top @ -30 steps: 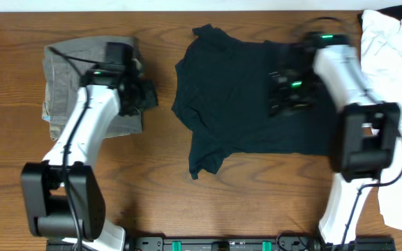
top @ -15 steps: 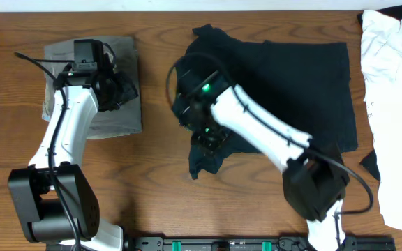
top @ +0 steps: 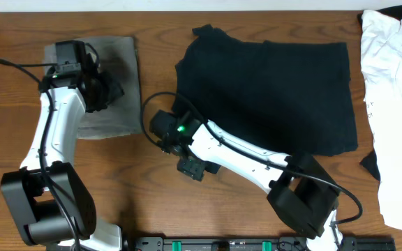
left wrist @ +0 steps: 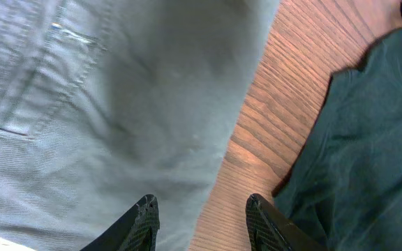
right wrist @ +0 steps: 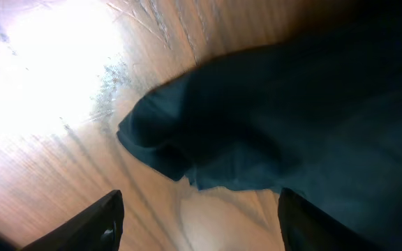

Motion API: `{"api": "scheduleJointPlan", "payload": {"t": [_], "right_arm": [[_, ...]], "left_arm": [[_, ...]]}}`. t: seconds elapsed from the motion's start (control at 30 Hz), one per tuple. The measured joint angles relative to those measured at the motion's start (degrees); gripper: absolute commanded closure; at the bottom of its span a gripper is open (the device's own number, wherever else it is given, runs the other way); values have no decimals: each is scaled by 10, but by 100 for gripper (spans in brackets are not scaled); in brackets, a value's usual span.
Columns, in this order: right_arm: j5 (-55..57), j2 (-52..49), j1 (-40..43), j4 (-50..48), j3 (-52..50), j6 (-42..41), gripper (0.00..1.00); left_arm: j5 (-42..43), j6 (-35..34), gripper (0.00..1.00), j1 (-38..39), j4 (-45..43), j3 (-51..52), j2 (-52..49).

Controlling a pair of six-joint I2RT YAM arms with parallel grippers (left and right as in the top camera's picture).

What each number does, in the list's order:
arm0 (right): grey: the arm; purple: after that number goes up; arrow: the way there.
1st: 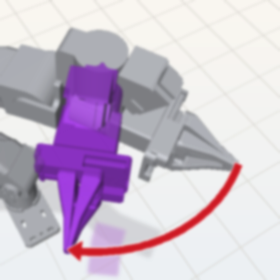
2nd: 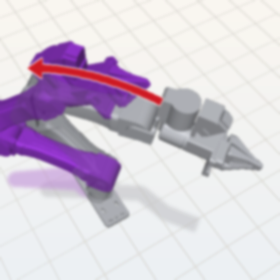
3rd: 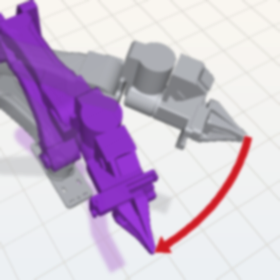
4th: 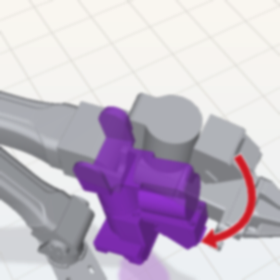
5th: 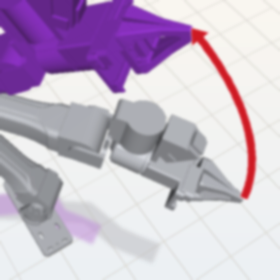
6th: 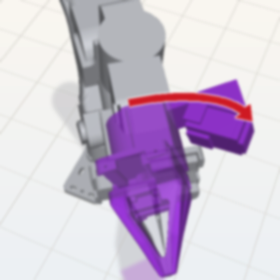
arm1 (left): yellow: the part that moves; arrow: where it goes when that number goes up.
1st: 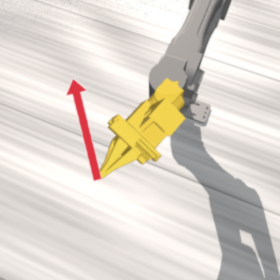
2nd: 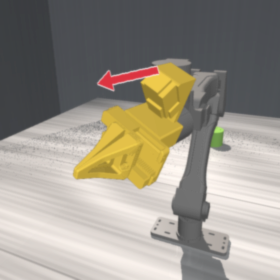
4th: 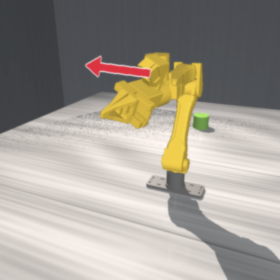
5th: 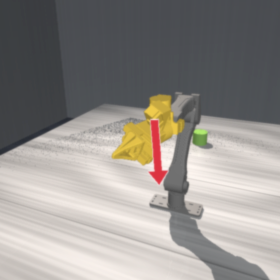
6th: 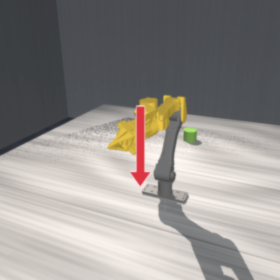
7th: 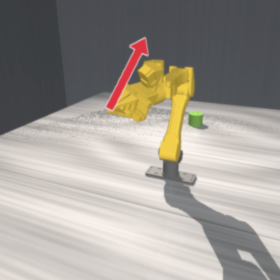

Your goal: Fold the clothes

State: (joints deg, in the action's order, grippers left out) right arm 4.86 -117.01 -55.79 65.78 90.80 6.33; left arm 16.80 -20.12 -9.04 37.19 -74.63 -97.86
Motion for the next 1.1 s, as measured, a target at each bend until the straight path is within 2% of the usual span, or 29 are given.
{"api": "scheduleJointPlan", "payload": {"t": [0.23,0.43,0.47,0.63,0.67,0.83,0.93,1.1], "right_arm": [[2,0,-16,-54,-49,8,27],[1,0,-27,-83,-73,17,31],[1,0,-27,-84,-73,18,34],[2,0,-29,-86,-73,24,63],[2,0,-29,-87,-73,25,65],[3,0,-29,-87,-73,25,53],[3,0,-29,-91,-74,26,41],[4,0,-29,-115,-89,30,41]], "left_arm": [[0,0,57,-6,0,0,0],[0,0,57,-6,0,0,0],[0,0,57,-6,0,0,0],[0,0,57,-6,0,0,0],[0,0,57,-6,0,0,0],[0,0,57,-6,0,0,0],[0,0,57,-6,0,0,0],[0,0,57,-6,0,0,0]]}}
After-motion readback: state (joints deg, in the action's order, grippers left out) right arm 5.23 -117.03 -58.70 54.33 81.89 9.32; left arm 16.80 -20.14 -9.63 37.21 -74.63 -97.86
